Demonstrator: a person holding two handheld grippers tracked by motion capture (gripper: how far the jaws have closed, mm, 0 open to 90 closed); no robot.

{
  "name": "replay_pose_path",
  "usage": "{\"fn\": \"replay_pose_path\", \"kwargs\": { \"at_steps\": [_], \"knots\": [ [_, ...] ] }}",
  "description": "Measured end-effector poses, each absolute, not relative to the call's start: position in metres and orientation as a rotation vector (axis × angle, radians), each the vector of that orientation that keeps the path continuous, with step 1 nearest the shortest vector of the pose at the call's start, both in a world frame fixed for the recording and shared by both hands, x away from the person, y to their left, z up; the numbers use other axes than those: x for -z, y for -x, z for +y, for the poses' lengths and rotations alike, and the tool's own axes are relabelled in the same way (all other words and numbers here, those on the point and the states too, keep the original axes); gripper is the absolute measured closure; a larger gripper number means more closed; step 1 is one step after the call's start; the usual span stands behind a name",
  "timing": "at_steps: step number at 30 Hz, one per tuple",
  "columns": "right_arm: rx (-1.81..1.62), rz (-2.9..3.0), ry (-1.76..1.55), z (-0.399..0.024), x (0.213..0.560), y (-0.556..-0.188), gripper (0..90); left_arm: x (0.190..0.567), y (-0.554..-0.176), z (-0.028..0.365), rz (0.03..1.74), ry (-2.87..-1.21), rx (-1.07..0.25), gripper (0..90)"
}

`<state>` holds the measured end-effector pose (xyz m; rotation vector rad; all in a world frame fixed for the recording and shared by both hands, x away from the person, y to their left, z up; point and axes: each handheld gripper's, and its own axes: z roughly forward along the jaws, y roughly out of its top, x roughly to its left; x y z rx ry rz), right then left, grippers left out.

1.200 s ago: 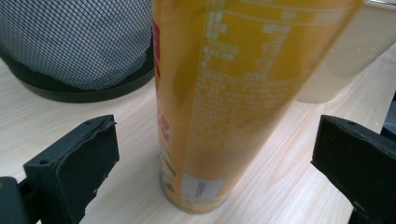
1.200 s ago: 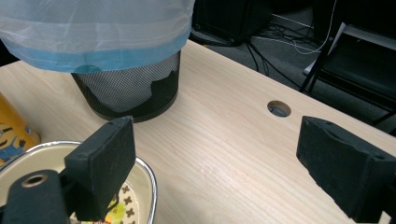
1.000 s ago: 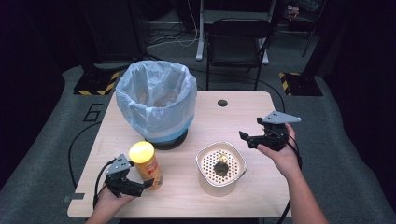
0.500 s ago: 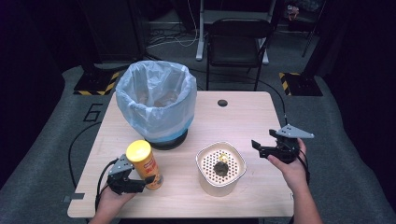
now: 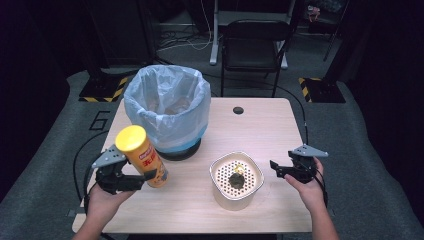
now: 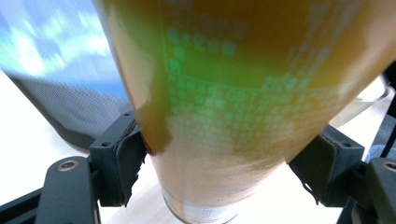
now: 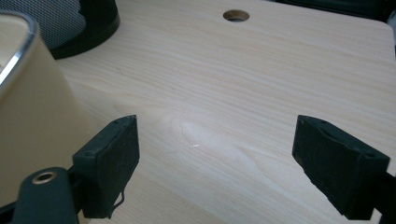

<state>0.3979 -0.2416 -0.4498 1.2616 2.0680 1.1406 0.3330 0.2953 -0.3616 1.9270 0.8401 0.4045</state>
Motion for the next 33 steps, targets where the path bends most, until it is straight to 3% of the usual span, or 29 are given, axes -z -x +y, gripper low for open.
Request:
{"fn": "replay_pose_path", "kwargs": {
  "at_steps": [9,21,33],
  "knots": [
    [-1.08,2.096,-1.283,-0.243,0.465,-0.401,20.1,0.304,-0.333,0.297,0.827,-1.928,-0.415,24.0],
    [-1.008,2.147,-1.283,-0.239,0.483,-0.399,20.0,0.25,-0.345,0.283,0.794,-1.962,-0.38,24.0],
    [-0.985,2.151,-1.31,-0.239,0.491,-0.402,20.0,0.195,-0.378,0.265,0.775,-1.946,-0.428,24.0]
  ]
}}
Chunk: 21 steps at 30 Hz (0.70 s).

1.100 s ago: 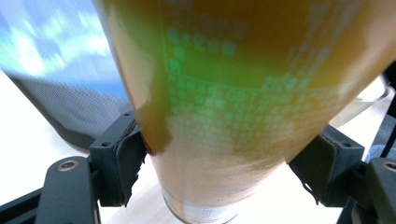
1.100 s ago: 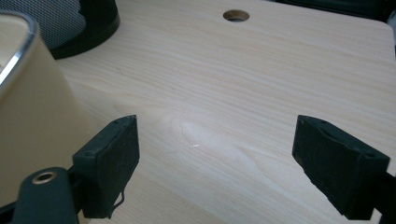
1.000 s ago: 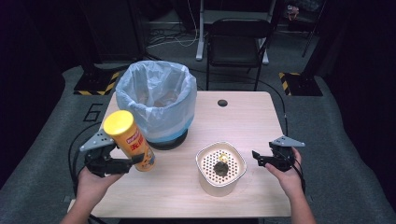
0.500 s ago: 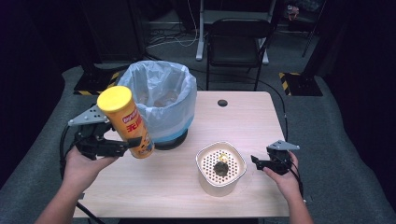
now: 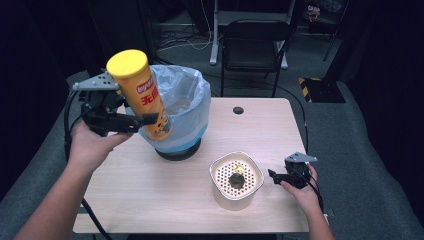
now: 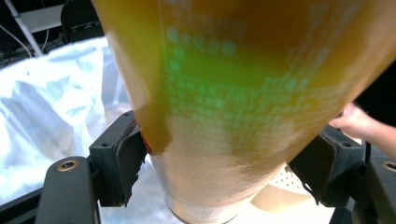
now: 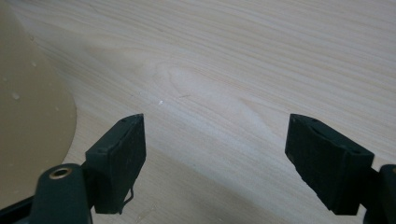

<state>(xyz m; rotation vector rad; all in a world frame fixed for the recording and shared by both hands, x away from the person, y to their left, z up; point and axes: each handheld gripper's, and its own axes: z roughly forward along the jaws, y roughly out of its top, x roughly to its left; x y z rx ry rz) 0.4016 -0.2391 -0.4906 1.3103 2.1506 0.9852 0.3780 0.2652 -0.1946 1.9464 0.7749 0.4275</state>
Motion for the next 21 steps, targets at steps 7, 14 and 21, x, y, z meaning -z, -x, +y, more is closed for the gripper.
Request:
{"fn": "replay_pose_path", "kwargs": {
  "at_steps": [7,14,21],
  "knots": [
    [-0.963,2.172,-1.293,-0.241,0.493,-0.403,20.0,0.183,-0.409,0.257,0.822,-1.947,-0.47,24.0],
    [-0.963,2.17,-1.294,-0.24,0.495,-0.404,20.0,0.19,-0.45,0.255,0.885,-1.9,-0.51,23.9],
    [-0.973,2.176,-1.297,-0.24,0.497,-0.405,20.0,0.216,-0.48,0.247,0.947,-1.893,-0.519,23.9]
  ]
}}
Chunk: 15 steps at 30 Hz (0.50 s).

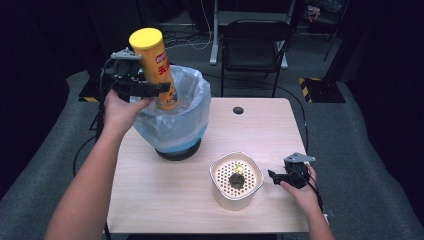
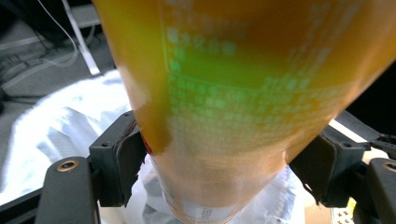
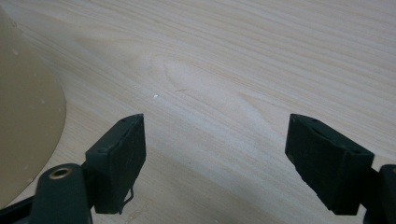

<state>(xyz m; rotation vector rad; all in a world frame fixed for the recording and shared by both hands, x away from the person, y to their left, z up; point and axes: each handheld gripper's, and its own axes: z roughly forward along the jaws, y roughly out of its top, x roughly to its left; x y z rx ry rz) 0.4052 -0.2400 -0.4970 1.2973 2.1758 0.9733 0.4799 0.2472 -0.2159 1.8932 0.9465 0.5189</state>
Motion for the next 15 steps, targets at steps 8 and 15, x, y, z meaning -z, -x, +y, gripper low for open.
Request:
{"fn": "replay_pose_path", "kwargs": {
  "at_steps": [8,15],
  "knots": [
    [-0.957,2.174,-1.294,-0.239,0.498,-0.406,20.0,0.244,-0.502,0.242,1.019,-1.92,-0.493,23.8],
    [-0.958,2.185,-1.275,-0.24,0.498,-0.406,20.0,0.259,-0.511,0.242,1.092,-1.983,-0.468,22.8]
  ]
}}
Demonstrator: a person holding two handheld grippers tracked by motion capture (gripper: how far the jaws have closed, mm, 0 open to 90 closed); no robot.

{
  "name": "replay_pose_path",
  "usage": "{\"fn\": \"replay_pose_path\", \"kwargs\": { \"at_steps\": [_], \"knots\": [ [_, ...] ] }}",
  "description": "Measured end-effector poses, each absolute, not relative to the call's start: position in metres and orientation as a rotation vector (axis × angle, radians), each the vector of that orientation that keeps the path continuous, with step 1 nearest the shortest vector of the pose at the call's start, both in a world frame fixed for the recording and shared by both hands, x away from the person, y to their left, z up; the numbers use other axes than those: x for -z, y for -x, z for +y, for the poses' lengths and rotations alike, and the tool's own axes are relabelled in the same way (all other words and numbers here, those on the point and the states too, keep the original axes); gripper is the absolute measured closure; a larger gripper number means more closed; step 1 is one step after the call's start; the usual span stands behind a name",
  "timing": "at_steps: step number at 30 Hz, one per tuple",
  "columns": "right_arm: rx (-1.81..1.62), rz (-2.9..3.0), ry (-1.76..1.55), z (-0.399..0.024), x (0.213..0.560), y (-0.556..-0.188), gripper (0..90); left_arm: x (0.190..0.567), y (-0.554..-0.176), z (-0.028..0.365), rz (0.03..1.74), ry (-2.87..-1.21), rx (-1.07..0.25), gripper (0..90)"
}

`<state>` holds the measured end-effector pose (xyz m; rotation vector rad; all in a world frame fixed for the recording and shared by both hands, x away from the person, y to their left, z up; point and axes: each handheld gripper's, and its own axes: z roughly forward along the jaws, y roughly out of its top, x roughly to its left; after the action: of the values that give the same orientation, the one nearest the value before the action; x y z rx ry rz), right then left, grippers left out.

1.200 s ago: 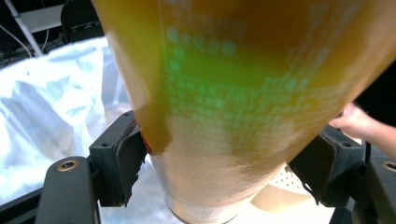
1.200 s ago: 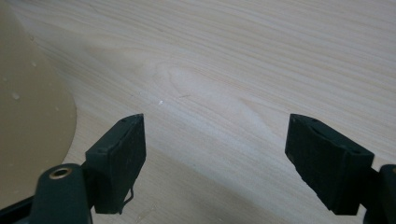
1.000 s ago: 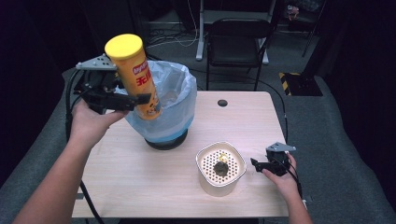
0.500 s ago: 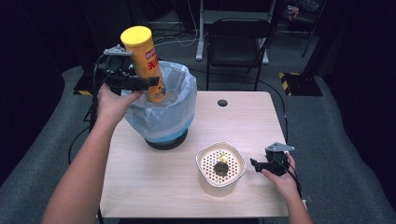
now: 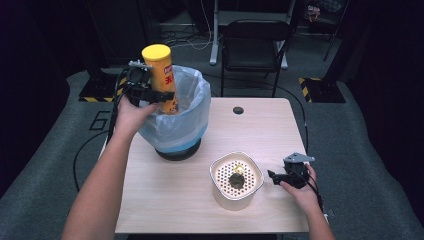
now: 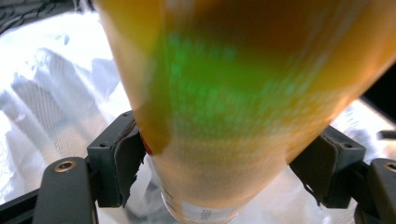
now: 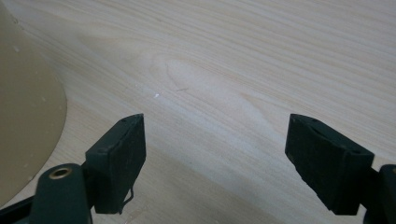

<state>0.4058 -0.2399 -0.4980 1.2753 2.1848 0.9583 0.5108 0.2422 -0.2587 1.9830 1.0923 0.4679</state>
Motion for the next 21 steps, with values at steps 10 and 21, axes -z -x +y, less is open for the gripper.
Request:
{"fn": "replay_pose_path", "kwargs": {
  "at_steps": [10,21],
  "knots": [
    [-0.965,2.173,-1.279,-0.239,0.496,-0.404,20.0,0.256,-0.501,0.246,1.127,-2.008,-0.556,11.4],
    [-0.961,2.177,-1.276,-0.241,0.496,-0.402,19.9,0.243,-0.441,0.286,0.991,-1.857,-0.477,15.3]
  ]
}}
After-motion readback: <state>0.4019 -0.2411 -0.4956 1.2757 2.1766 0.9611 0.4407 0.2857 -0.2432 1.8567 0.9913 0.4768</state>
